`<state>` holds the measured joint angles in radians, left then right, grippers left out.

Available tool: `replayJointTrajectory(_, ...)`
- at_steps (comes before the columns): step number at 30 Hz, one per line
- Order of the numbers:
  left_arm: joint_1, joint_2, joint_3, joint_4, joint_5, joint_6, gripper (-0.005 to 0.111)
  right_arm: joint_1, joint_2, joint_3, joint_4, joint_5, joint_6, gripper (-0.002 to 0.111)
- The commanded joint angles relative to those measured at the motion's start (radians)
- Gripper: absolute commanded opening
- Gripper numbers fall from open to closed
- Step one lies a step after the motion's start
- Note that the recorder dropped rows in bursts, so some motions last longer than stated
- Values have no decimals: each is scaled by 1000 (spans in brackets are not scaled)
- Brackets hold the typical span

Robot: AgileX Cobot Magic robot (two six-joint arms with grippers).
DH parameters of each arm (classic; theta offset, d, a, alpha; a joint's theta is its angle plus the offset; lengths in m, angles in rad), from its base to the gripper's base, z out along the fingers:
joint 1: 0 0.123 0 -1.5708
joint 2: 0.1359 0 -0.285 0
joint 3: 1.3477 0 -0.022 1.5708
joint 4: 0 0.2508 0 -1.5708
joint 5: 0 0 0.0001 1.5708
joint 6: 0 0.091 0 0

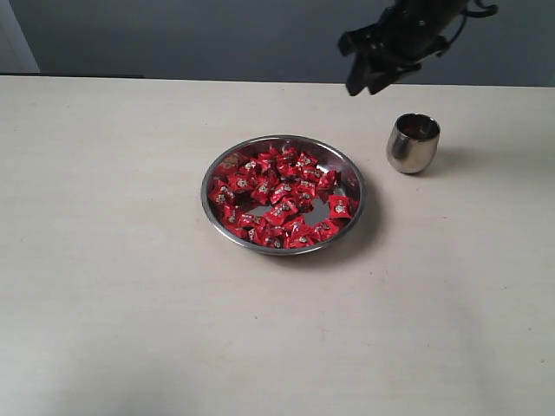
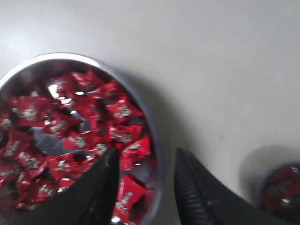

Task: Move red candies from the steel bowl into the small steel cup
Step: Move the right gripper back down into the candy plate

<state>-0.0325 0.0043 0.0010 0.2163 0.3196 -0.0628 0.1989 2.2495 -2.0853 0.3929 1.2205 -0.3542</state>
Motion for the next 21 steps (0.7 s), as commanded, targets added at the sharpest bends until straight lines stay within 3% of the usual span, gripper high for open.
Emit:
replayJointTrajectory(1,0,-4,-1,1,-7,-5,0,135,25,-3,2,1,-65,39)
replayJointTrajectory(4,0,-4,-1,1,-7,-5,0,214,56,-3,-66,1,-76,39)
replayJointTrajectory(9,0,-4,-1,1,-7,-5,0,291,111,-3,-188,1,-66,55)
replayJointTrajectory(21,0,-4,-1,1,-7,-5,0,303,178,19,-176,1,80,55)
